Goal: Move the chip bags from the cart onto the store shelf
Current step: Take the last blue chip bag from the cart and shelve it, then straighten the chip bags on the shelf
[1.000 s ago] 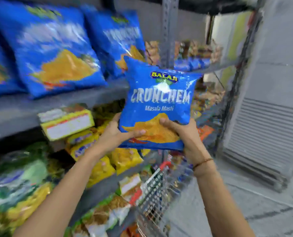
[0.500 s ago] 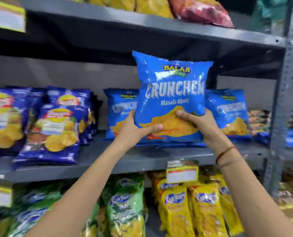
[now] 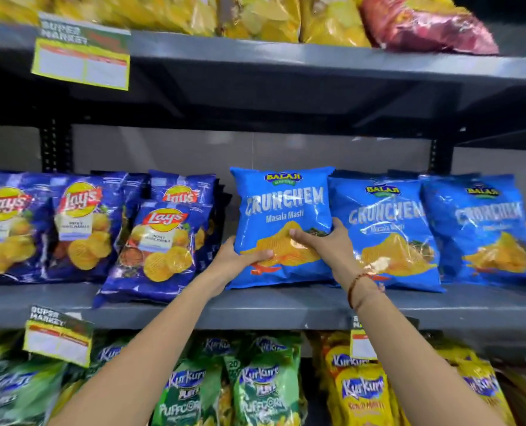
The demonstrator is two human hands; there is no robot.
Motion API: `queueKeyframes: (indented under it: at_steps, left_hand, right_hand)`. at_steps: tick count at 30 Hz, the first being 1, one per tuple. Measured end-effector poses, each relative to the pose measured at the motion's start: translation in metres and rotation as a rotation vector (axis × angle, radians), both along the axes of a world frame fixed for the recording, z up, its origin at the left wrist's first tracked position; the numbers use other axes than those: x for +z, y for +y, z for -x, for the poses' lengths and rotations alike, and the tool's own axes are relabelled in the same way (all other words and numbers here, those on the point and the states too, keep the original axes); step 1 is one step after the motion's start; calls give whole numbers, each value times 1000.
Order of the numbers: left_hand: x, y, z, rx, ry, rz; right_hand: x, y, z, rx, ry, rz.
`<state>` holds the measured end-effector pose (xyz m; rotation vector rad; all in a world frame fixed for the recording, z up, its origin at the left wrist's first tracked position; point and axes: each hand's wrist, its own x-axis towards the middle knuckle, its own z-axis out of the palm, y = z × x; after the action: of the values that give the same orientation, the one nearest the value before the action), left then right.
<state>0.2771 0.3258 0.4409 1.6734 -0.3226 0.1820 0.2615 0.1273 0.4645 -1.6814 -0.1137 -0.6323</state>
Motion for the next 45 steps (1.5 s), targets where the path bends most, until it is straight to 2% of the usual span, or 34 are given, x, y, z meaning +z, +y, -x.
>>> queueKeyframes:
  at_steps: [8,12,15,17,19,21,25,28,32,36,38,40,45]
  left_hand:
    - [-2,-2,1,88,48,-3]
    - [6,-5,20,238,-115,-119]
    - [16,4,48,258,-291,-137]
    - [23,20,68,262,-412,-123]
    - [30,46,84,339,-521,-174]
    - [34,80,88,479,-561,-256]
    - [24,141,78,591,-419,-312]
    - [6,171,71,549,-266,-275]
    - [-12,189,63,528,-54,-216]
    - [-6,188,63,345,161,-118]
    - [-2,188,65,212,218,-104]
    - [2,187,67,133,199,-182]
    - [2,187,69,28,179,-242]
  right_hand:
    - [-15,17,4,-260,-102,193]
    - [-15,24,15,-382,-180,329]
    - [-15,31,31,-519,-299,386]
    - [-14,42,41,-525,-406,377]
    - [-13,57,50,-423,-448,360]
    - [-14,78,55,-253,-412,346]
    - [-20,126,54,47,-264,341]
    - [-29,156,45,219,-106,268]
    - [-35,182,28,359,202,96]
    - [-21,197,13,551,351,-123]
    - [-19,204,10,634,381,-179]
    - [-21,211,12,639,373,-201]
    - [-32,222,11,608,191,-306]
